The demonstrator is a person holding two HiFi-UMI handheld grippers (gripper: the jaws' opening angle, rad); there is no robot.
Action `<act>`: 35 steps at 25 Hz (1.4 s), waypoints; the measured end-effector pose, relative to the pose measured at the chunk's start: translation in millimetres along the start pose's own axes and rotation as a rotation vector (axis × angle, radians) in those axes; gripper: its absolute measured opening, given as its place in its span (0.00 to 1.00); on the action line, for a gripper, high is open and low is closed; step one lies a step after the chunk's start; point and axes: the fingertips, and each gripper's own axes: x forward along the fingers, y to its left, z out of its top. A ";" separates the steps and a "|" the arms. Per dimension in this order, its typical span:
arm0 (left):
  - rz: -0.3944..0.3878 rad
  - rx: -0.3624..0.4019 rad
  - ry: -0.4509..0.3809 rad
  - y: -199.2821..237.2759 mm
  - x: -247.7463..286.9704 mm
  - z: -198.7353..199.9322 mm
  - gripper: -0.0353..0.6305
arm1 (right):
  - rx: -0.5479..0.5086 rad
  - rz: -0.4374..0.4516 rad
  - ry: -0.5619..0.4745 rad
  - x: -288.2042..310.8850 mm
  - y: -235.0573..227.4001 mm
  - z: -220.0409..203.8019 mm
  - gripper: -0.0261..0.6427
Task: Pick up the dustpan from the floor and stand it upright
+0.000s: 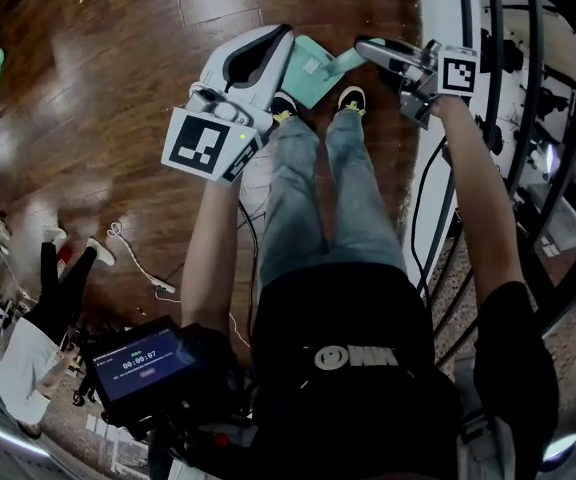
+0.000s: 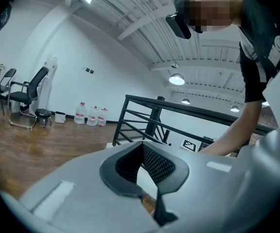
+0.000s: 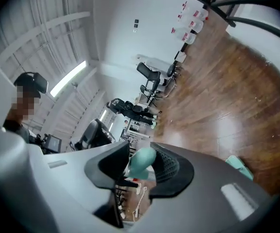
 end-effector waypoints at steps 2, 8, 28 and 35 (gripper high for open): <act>-0.002 0.008 -0.003 -1.5 3.1 0.6 0.08 | -0.033 -0.039 -0.002 6.1 -9.0 -0.5 0.36; -0.012 0.058 -0.019 -0.8 4.7 4.1 0.08 | -0.245 -0.210 -0.016 17.9 -47.2 -4.6 0.49; 0.009 0.216 -0.148 -7.9 -1.4 36.1 0.08 | -1.219 -0.373 -0.329 34.6 92.4 91.6 0.10; 0.077 0.339 -0.136 -25.5 1.6 23.9 0.08 | -1.253 -0.272 -0.324 45.8 137.5 43.7 0.04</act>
